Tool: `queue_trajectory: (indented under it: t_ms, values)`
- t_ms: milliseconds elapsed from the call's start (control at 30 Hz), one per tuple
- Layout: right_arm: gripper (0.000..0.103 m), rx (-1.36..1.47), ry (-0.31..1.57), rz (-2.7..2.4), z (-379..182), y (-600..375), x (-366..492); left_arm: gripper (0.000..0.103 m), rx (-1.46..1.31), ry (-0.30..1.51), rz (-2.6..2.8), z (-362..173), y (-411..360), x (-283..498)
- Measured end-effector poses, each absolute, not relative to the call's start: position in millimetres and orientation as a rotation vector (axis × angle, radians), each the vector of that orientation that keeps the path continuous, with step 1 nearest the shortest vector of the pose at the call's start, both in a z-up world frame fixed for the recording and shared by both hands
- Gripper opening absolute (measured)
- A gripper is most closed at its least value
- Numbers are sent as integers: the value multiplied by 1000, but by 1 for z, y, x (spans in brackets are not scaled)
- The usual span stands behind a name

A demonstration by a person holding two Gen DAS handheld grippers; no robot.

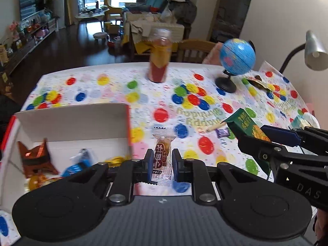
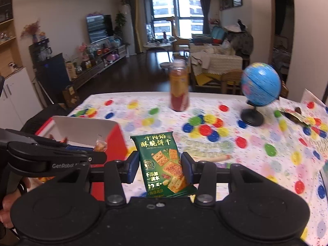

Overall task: Organize snacks
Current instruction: 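Carry the cracker packet and clear pastry into the box and open both grippers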

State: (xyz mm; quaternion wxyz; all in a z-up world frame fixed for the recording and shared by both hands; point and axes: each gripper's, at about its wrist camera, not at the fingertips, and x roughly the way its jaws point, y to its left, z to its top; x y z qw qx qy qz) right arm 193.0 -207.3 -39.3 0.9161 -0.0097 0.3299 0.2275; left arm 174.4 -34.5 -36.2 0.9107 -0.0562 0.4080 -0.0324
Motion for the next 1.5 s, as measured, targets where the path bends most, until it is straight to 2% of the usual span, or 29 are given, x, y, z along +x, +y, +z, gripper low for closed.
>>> queue_trajectory:
  t_ms: [467, 900, 1500]
  values:
    - [43, -79, 659, 556, -38, -111, 177, 18, -152, 820, 72, -34, 63, 138]
    - [43, -176, 723, 615, -70, -32, 187, 18, -156, 873, 211, -65, 140, 135]
    - [43, -230, 835, 601, -120, 14, 219, 18, -95, 977, 192, -107, 158, 166]
